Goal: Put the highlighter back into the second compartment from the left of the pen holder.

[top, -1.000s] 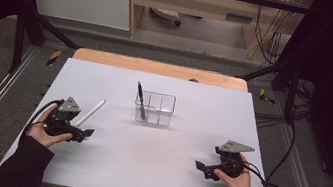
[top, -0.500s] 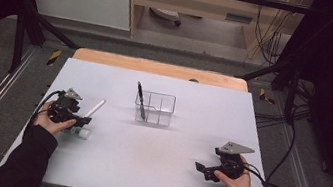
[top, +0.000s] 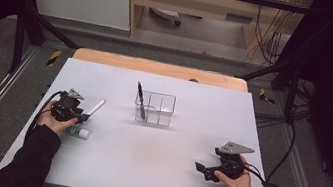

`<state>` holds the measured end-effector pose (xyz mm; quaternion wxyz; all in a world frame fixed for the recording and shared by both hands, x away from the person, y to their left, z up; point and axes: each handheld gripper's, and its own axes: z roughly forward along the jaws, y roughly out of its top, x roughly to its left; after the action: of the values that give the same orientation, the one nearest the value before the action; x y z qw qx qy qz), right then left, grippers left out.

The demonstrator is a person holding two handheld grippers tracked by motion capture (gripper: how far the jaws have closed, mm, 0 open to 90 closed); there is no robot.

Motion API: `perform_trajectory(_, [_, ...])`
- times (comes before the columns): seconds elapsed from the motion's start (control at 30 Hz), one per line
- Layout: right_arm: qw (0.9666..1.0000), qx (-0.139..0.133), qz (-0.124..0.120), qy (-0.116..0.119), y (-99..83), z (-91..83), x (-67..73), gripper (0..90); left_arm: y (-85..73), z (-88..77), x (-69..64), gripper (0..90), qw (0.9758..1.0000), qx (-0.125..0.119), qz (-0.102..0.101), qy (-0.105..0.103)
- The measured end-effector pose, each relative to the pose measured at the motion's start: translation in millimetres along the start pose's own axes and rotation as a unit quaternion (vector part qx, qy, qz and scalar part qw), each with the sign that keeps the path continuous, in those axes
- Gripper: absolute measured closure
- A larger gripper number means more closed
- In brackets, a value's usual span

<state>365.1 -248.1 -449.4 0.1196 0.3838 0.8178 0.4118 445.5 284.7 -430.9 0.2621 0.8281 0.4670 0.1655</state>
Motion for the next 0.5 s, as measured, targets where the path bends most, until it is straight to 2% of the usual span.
perform_trajectory(0.1, [1.0000, -0.003, 0.000, 0.001, 0.2, -0.5, -0.3, 0.6, -0.5, 1.2, -1.1, 63.6, 0.9999, 0.010, 0.002, 0.002])
perform_trajectory(0.17, [1.0000, -0.003, -0.001, 0.001, 0.2, -0.7, -0.3, 0.5, -2.3, 1.9, -1.2, 65.8, 1.0000, 0.007, -0.004, 0.002])
perform_trajectory(0.5, [1.0000, -0.001, -0.001, 0.000, 0.0, 0.0, 0.0, 0.5, -5.0, 1.8, -2.5, 75.9, 1.0000, -0.002, -0.010, 0.000])
